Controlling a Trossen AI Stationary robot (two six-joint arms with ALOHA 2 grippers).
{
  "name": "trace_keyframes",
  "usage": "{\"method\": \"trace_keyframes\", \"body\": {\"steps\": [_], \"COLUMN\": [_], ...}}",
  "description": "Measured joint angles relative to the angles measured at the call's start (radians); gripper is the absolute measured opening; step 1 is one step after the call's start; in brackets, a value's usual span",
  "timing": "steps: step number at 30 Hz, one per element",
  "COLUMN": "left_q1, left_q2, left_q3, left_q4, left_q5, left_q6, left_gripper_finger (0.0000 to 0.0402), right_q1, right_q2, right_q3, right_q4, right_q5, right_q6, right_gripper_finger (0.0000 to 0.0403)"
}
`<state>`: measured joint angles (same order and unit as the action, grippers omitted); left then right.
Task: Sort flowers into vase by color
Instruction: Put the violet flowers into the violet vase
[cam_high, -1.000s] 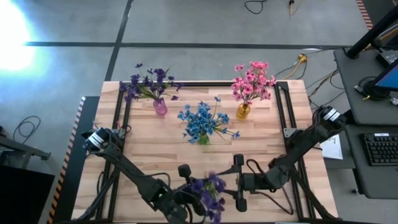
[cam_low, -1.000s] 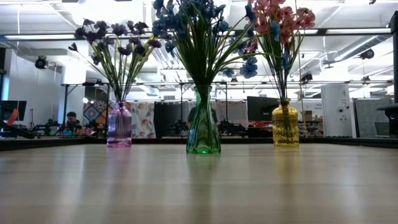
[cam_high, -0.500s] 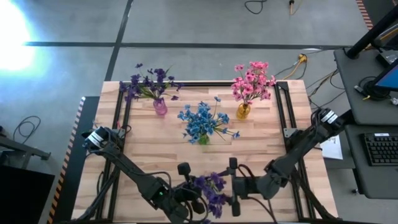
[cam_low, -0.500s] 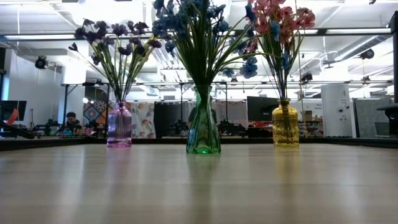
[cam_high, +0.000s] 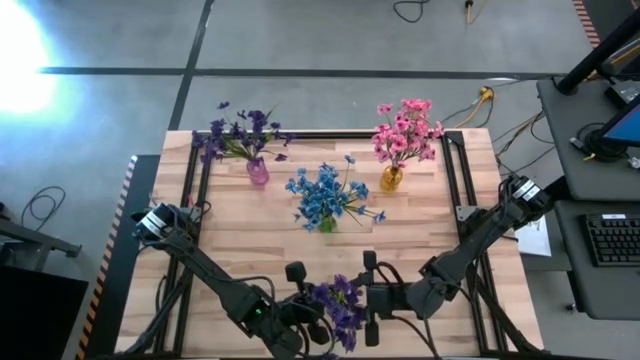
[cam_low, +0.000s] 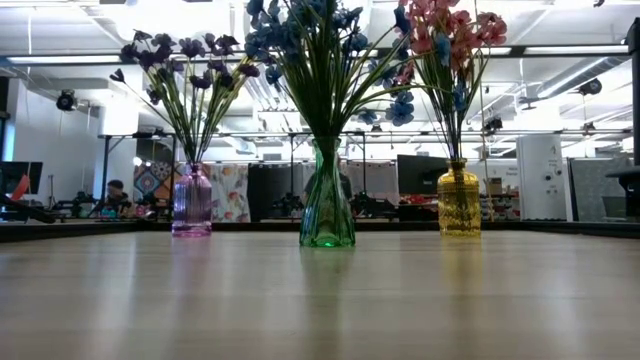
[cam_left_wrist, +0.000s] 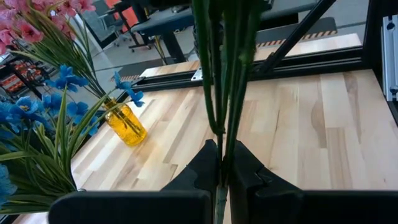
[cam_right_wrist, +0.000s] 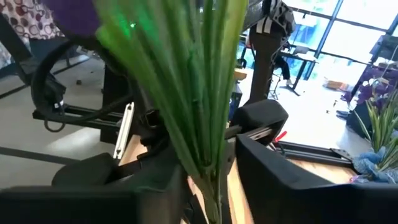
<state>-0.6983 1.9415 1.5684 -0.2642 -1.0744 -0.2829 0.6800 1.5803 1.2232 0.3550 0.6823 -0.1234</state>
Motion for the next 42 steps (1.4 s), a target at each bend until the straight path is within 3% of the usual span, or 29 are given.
{"method": "trace_keyframes", "body": {"steps": [9, 13, 21, 28, 34, 38, 42], "left_q1": [0.0, 0.0, -0.012, -0.03, -0.069, -0.089, -0.094], "left_q2": [0.0, -0.007, -0.059, -0.097, -0.166, -0.234, -0.305], "left_q3": [0.0, 0.0, 0.001, 0.001, 0.001, 0.001, 0.0], "left_q4": [0.002, 0.001, -0.058, -0.311, -0.712, -0.931, -1.043], "left_q5": [0.001, 0.001, 0.001, -0.028, -0.008, -0.027, -0.075], "left_q6": [-0.012, -0.049, -0.043, -0.126, -0.399, -0.571, -0.617], "left_gripper_finger": [0.0012, 0.004, 0.0139, 0.0187, 0.0189, 0.019, 0.019], "right_q1": [0.0, 0.0, -0.003, -0.039, -0.117, -0.203, -0.303], "right_q2": [0.0, 0.0, -0.032, -0.093, -0.101, -0.101, -0.101], "right_q3": [0.0, 0.0, 0.0, 0.054, 0.141, 0.202, 0.259], "right_q4": [-0.008, -0.007, -0.009, -0.047, -0.069, -0.07, -0.065], "right_q5": [0.0, 0.0, -0.001, -0.001, -0.023, -0.124, -0.243], "right_q6": [-0.005, -0.004, -0.015, -0.101, -0.205, -0.228, -0.21], "right_gripper_finger": [0.0023, 0.0016, 0.0022, 0.0022, 0.0022, 0.0022, 0.0022]}}
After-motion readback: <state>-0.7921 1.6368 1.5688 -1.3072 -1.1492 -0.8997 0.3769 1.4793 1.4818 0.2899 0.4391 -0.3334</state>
